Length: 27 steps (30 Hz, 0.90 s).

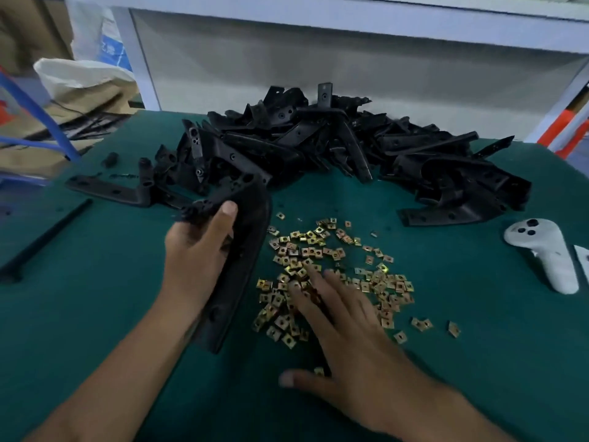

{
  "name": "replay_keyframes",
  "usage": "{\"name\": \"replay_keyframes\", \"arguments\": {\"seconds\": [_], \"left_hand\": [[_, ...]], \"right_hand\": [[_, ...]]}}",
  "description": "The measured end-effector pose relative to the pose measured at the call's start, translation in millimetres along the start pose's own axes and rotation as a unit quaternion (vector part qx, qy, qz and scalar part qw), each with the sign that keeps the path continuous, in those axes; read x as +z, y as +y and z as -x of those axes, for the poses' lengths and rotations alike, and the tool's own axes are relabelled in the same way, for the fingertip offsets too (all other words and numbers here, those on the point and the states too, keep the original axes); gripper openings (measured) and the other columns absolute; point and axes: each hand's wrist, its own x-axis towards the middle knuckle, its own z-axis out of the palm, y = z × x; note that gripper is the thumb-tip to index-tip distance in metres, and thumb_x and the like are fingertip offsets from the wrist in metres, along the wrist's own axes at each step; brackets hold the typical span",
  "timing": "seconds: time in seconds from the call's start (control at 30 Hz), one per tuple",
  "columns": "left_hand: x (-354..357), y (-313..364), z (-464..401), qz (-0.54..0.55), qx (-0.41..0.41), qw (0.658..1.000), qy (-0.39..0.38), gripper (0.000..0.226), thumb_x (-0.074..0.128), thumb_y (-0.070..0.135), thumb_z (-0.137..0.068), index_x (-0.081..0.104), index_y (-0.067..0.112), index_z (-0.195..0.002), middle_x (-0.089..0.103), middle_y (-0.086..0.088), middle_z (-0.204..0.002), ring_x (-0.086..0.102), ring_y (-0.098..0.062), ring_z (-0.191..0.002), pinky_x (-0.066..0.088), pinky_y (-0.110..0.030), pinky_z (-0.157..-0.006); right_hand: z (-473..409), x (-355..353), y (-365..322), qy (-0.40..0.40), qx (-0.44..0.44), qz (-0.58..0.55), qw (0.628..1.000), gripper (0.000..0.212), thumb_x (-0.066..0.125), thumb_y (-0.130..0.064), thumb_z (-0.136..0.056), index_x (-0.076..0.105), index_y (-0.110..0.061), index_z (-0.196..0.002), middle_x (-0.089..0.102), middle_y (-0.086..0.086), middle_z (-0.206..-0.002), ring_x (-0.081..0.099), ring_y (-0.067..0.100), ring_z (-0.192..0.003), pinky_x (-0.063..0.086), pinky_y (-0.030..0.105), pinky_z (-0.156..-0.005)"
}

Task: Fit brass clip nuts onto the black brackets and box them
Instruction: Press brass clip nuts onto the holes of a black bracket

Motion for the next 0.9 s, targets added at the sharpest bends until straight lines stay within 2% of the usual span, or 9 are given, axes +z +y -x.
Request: {"name": "replay_keyframes", "arguments": {"seconds": [0.07,0.17,0.27,0.4,0.5,0.6,0.77,0.83,0.9], "left_hand": [[7,-6,7,0.035,0.009,0.999,-0.017,0.047,0.068,0.028,-0.094,0.055,0.028,-0.049,0.045,0.016,-0.045,0.040,0.004,-0.042,0.034,-0.012,-0.045],[14,-11,23,0.090,0.026,0.990,-0.104,0.014,0.072,0.023,-0.088,0.059,0.024,-0.084,0.062,0.017,-0.064,0.057,0.003,-0.060,0.046,-0.013,-0.059],[16,-17,33,0.089,0.068,0.978,-0.175,0.020,0.074,0.019,-0.089,0.055,0.017,-0.097,0.065,0.020,-0.077,0.061,0.005,-0.071,0.048,-0.011,-0.067],[18,-22,41,0.058,0.087,0.970,-0.221,0.022,0.076,0.030,-0.083,0.061,0.027,-0.099,0.065,0.013,-0.089,0.062,-0.005,-0.080,0.048,-0.018,-0.074],[20,-26,47,-0.041,0.123,0.951,-0.280,0.024,0.077,0.037,-0.083,0.061,0.036,-0.101,0.067,0.013,-0.094,0.065,-0.005,-0.085,0.047,-0.016,-0.078],[22,-27,50,-0.108,0.135,0.934,-0.313,0.024,0.076,0.044,-0.083,0.063,0.036,-0.101,0.069,0.017,-0.094,0.068,-0.008,-0.086,0.049,-0.019,-0.078],[24,-24,50,-0.139,0.125,0.929,-0.320,0.026,0.072,0.049,-0.084,0.064,0.034,-0.103,0.071,0.016,-0.094,0.069,-0.012,-0.087,0.052,-0.047,-0.083],[25,-23,50,-0.148,0.126,0.927,-0.321,0.025,0.071,0.049,-0.084,0.063,0.036,-0.104,0.071,0.016,-0.094,0.068,-0.013,-0.085,0.052,-0.051,-0.083],[25,-23,51,-0.157,0.126,0.927,-0.316,0.026,0.070,0.050,-0.084,0.063,0.036,-0.105,0.071,0.016,-0.094,0.067,-0.014,-0.084,0.051,-0.054,-0.083]], "right_hand": [[-17,-5,7,0.038,0.002,0.031,0.999,0.072,0.029,-0.076,-0.095,0.012,-0.046,-0.159,0.003,-0.009,-0.169,-0.002,0.016,-0.155,-0.007,0.036,-0.123],[-42,-18,21,0.096,0.029,0.072,0.992,0.040,0.046,-0.054,-0.101,0.059,-0.037,-0.134,0.053,-0.010,-0.138,0.046,0.017,-0.130,0.022,0.034,-0.112],[-44,-20,30,0.113,0.034,0.075,0.990,0.018,0.057,-0.034,-0.101,0.067,-0.031,-0.117,0.061,-0.007,-0.115,0.056,0.018,-0.113,0.026,0.034,-0.100],[-40,-24,43,0.110,0.020,0.106,0.988,0.031,0.035,-0.024,-0.100,0.062,-0.022,-0.114,0.060,-0.005,-0.098,0.059,0.020,-0.092,0.029,0.030,-0.086],[-39,-31,48,0.186,0.092,-0.120,0.971,0.014,0.061,-0.016,-0.098,0.065,-0.018,-0.112,0.070,-0.006,-0.096,0.066,0.014,-0.088,0.050,0.029,-0.080],[-38,-38,52,0.215,0.175,-0.362,0.890,0.013,0.070,-0.024,-0.095,0.071,-0.025,-0.108,0.076,-0.011,-0.094,0.069,0.008,-0.086,0.055,0.021,-0.074],[-42,-49,56,0.144,0.246,-0.781,0.556,0.021,0.062,-0.014,-0.090,0.069,-0.010,-0.109,0.077,0.002,-0.093,0.069,0.006,-0.072,0.057,0.019,-0.060],[-42,-50,58,0.111,0.242,-0.811,0.521,0.025,0.060,-0.006,-0.087,0.069,-0.006,-0.110,0.077,0.005,-0.096,0.072,0.008,-0.077,0.058,0.019,-0.062],[-41,-50,60,0.101,0.235,-0.808,0.530,0.028,0.061,-0.004,-0.083,0.069,-0.006,-0.111,0.077,0.005,-0.097,0.073,0.009,-0.080,0.058,0.019,-0.062]]}}
